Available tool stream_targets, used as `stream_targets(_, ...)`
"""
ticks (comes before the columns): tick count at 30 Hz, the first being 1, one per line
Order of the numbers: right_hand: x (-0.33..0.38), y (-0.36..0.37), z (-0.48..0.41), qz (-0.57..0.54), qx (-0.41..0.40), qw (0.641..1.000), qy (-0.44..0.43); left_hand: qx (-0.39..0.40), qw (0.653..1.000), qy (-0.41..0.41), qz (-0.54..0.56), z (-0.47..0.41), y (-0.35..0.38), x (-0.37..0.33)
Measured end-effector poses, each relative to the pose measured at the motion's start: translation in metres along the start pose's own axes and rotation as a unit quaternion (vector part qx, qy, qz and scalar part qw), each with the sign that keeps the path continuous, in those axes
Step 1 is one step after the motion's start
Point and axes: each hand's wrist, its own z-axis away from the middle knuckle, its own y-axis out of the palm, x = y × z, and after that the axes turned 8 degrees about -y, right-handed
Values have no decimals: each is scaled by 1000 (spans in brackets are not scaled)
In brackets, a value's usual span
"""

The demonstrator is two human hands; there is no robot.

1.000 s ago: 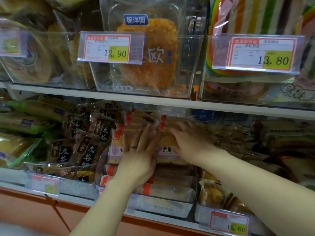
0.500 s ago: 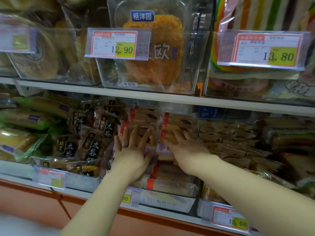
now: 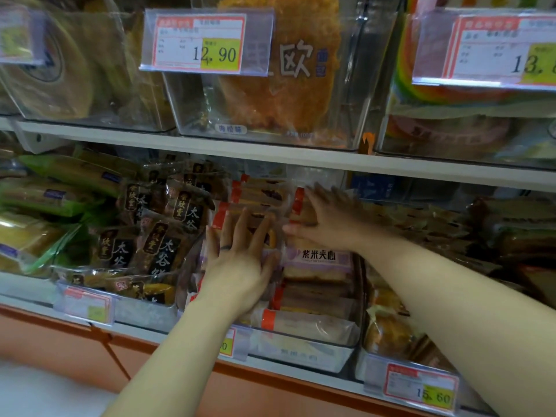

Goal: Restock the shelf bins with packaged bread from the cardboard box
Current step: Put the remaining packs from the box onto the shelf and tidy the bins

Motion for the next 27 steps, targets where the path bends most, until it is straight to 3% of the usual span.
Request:
stream_targets(5,-14,17,-18,52,40,998,11,-23,999,19,27,-2,10,-3)
stream_targets(12,-14,13,-13,26,63,998,14,-35,998,24,36,-4,16,-1)
stream_targets(15,-7,6,5,-3,31,999,9,-32,999,21,25,-4,11,-3)
stream_targets(17,1,3,34,26,16,999,-27,-24,999,8,21,0,8,-5)
stream_targets(21,18,9,84,78,86,989,-87,10,1000,-11,18,15,-2,-18)
stream_targets(27,17,18,74,107,128,983,-81,70,997,-20,-24,17,-1,-28)
